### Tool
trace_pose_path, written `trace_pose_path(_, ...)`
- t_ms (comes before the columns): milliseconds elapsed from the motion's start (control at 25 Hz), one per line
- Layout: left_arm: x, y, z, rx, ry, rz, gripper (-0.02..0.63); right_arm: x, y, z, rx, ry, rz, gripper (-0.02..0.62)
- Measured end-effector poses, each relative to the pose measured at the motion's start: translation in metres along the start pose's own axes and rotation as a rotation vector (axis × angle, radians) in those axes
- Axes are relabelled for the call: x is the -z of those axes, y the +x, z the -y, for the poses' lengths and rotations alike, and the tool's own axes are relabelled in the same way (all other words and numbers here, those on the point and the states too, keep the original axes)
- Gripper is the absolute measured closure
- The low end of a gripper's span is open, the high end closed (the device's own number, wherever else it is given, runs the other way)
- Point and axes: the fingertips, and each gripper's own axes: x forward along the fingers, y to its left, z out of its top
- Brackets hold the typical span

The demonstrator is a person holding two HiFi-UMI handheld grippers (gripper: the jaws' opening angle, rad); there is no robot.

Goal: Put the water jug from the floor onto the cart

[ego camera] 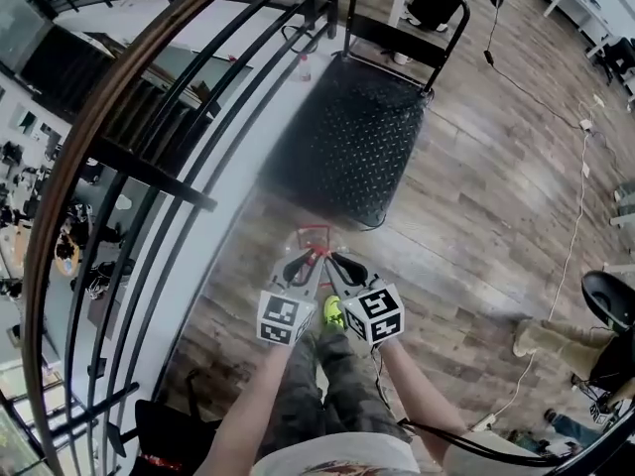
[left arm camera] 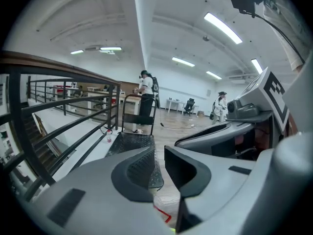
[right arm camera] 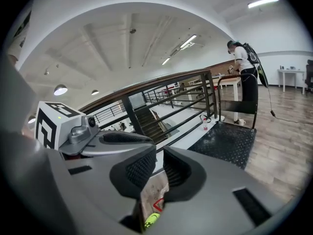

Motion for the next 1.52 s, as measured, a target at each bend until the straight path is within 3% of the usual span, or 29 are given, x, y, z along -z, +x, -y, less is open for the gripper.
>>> trace_pose_path(520,0.091,0.060,-0.036,0.001,-0.020,-0.066,0.538,0.067,0.071,0.051,0.072,0.078,-0.004,0.566)
trace_pose_path(840,0.127,0.092,-0.061,-0.034,-0.043,-0.082,0.525,0.099,0.107,0.071,0.085,0.072,-0.024,0.565)
trace_pose_path(1080,0.153,0.111,-0.081,-0.074,-0.054,-0.093,0.486,0.127,0.130,0.090,0.119,0.081,-0.047,0.495)
trace_pose_path(1520,0.204,0.138,-0.109,-0.114,-0.092,-0.138,0.453,0.166,0.168,0.112,0.191,0.089,-0.084,0.471)
